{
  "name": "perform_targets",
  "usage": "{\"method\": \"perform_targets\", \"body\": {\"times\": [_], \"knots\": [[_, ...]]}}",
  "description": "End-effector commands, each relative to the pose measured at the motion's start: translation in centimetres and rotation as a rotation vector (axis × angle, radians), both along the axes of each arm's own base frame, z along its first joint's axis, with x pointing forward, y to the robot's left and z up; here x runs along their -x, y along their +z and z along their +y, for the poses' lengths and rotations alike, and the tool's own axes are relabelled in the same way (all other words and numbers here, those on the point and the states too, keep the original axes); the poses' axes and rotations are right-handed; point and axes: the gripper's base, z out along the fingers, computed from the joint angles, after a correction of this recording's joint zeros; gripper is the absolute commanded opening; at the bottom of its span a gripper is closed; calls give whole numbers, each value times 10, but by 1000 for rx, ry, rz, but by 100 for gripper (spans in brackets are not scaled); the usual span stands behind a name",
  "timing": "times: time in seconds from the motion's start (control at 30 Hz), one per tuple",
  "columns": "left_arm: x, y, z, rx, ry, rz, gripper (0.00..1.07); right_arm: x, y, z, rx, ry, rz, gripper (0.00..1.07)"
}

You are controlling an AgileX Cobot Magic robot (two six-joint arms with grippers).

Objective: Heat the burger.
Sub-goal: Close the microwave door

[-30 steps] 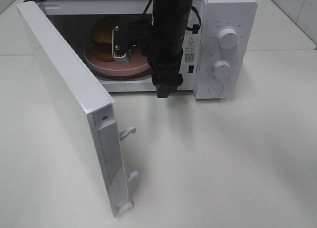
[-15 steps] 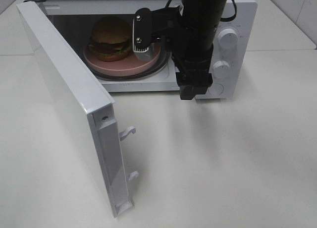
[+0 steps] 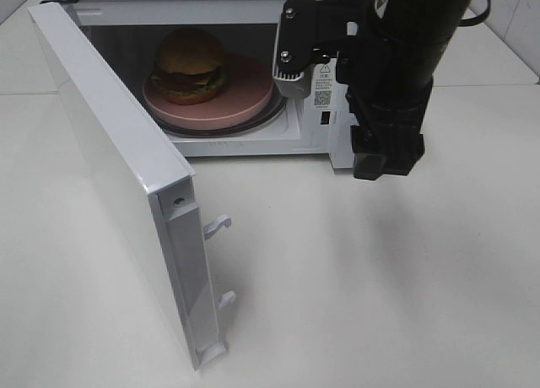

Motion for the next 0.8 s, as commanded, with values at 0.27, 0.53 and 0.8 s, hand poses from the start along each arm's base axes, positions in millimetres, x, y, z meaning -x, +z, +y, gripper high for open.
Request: {"method": "perform_targets", "body": {"times": [0.27, 0.53, 0.8], "knots": [[0, 2, 0, 2, -3, -22, 100, 41, 13, -35, -79, -251, -10, 76], [0, 2, 0, 1, -4, -22, 100, 39, 5, -64, -143, -630, -8, 76], [0, 2, 0, 1, -4, -22, 100, 30, -3, -82, -245, -975, -28, 76]]}}
